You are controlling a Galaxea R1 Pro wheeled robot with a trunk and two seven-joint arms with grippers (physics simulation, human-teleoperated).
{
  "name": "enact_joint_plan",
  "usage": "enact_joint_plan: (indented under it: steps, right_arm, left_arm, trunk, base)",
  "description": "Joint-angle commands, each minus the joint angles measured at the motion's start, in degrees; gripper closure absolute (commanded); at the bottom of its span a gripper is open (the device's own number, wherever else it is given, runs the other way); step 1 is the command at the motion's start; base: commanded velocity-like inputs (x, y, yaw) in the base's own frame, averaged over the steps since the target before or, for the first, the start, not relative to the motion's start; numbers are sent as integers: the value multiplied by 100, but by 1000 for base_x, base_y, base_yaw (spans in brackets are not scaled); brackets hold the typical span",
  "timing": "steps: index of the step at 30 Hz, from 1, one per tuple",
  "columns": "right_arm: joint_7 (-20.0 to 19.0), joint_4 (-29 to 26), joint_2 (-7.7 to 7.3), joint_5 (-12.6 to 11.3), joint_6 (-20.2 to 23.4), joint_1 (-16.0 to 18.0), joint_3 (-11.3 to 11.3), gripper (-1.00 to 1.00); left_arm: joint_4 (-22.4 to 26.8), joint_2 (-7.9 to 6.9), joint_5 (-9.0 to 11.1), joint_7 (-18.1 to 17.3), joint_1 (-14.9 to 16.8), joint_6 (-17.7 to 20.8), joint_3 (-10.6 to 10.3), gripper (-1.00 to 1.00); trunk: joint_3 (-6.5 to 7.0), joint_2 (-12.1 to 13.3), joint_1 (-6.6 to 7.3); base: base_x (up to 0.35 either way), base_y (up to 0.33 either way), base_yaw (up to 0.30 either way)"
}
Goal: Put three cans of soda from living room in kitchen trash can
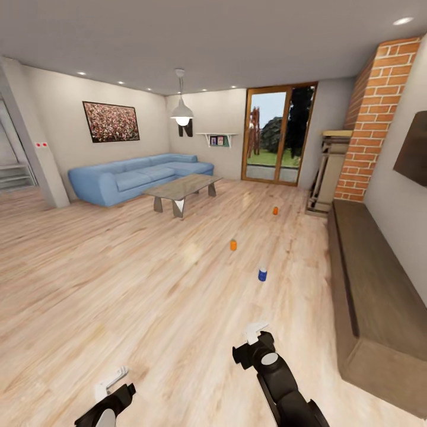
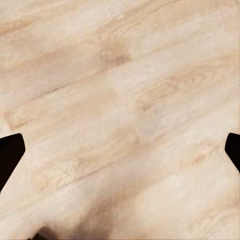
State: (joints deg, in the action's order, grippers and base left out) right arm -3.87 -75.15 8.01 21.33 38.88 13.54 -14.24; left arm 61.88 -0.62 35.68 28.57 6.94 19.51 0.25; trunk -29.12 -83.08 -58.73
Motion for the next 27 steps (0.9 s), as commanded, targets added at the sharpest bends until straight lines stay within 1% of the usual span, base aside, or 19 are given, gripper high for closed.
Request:
enact_joint_plan:
  steps: [1,13,16,20,27]
  right_arm:
    - [0,0,0,1,-1,0,0,-100]
    - [0,0,-1,3,3,0,3,-100]
    - [0,0,-1,4,3,0,5,-100]
    - [1,0,-1,4,2,0,7,-100]
    - [-2,4,-5,3,4,0,8,-100]
  left_arm:
    - [0,0,0,0,0,0,0,-100]
    - [0,0,1,-2,0,0,1,-100]
    - [0,0,1,-1,0,0,1,-100]
    - [0,0,1,-1,0,0,1,-100]
    - [0,7,8,4,0,0,8,-100]
  trunk:
    - [0,0,0]
    - [0,0,0]
    - [0,0,0]
    - [0,0,0]
    - [0,0,0]
  base:
    - [344,0,298]
    - [345,0,297]
    - [345,0,226]
    - [345,0,123]
    - [345,0,31]
